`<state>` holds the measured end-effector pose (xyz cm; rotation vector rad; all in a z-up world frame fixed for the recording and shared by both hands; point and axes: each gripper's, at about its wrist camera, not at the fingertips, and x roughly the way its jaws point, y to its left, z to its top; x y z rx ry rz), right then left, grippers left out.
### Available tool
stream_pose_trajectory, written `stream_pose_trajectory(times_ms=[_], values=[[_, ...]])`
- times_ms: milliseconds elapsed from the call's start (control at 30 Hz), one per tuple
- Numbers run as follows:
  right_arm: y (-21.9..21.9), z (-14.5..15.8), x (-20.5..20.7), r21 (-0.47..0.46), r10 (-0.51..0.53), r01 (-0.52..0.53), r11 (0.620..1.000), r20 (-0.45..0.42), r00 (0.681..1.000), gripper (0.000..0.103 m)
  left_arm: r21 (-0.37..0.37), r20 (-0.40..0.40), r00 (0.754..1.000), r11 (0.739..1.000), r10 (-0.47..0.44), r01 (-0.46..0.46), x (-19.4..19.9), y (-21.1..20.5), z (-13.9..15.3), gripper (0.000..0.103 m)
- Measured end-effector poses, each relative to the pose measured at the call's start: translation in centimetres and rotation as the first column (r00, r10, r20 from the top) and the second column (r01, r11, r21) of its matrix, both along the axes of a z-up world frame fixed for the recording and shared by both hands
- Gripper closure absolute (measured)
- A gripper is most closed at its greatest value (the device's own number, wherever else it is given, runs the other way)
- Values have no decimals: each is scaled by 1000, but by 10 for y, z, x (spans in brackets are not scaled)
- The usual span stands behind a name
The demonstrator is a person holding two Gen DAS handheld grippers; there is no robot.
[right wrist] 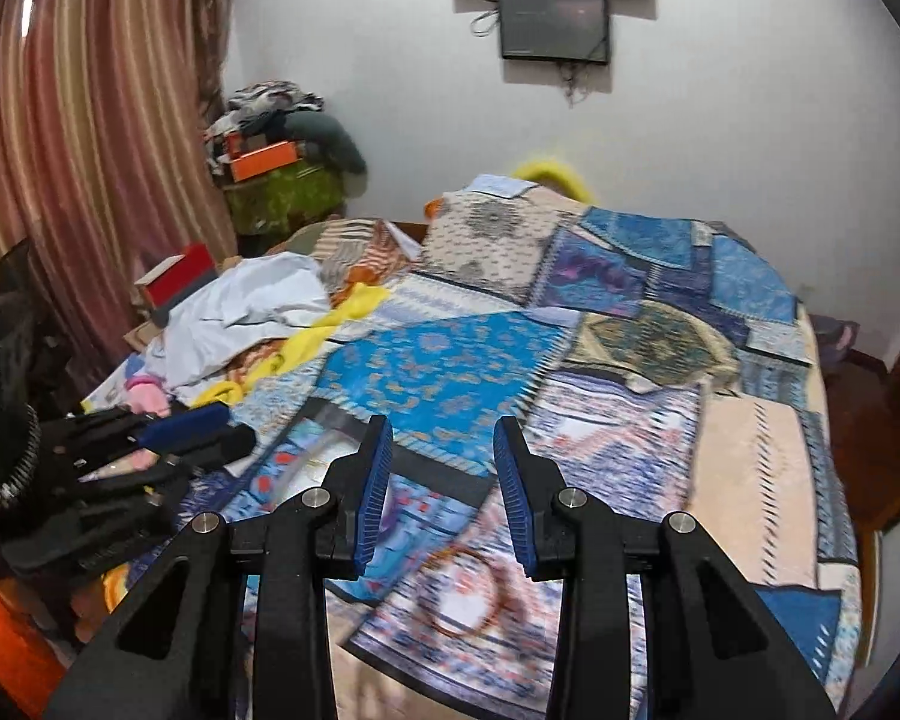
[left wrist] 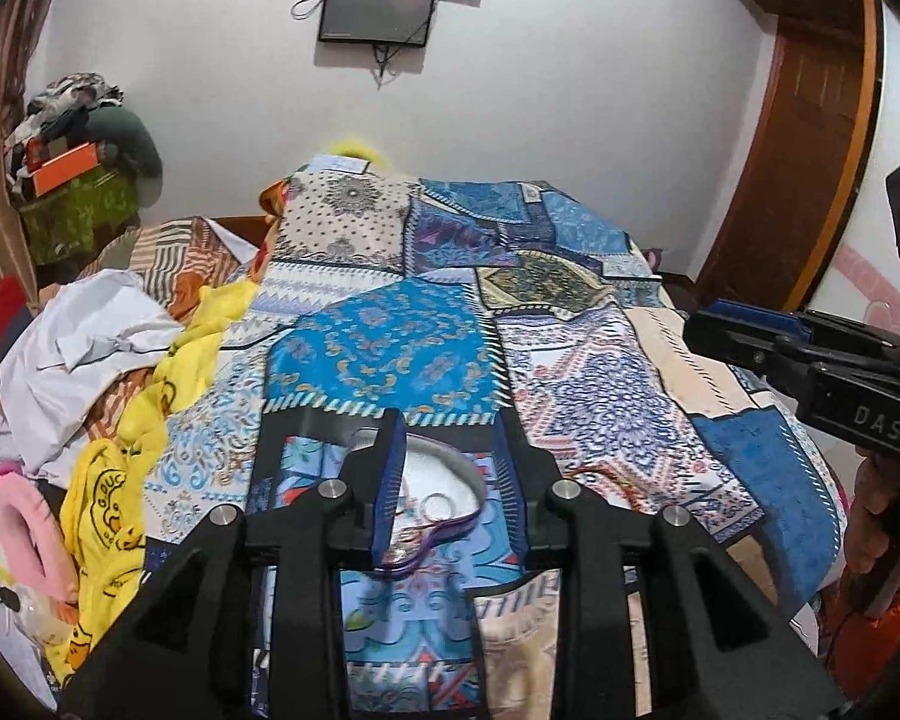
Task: Organize jewelry
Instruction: 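Move the left gripper down to the orange beaded bracelet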
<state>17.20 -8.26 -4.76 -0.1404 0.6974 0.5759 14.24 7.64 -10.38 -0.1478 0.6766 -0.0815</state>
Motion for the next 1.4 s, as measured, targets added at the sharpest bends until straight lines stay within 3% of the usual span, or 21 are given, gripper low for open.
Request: stream_pose_trajectory(times_ms=[367, 567, 933, 1400], values=[[-71, -21, 7, -47, -141, 139, 989, -48, 989, 71, -14, -80, 993, 997, -82, 81, 19, -43, -24, 71], [-90, -45, 11, -70, -163, 156, 985, -108, 981, 71, -18, -146, 982, 993, -120, 118, 32, -63, -48, 71], [-77, -94, 11, -86, -83, 64, 994, -234, 969, 71, -38, -228, 963, 990, -141, 135, 41, -71, -78, 71], [-65, -98, 27, -82, -62, 43, 996, -237, 970, 71, -86, -254, 953, 985, -167, 150, 58, -79, -96, 72]])
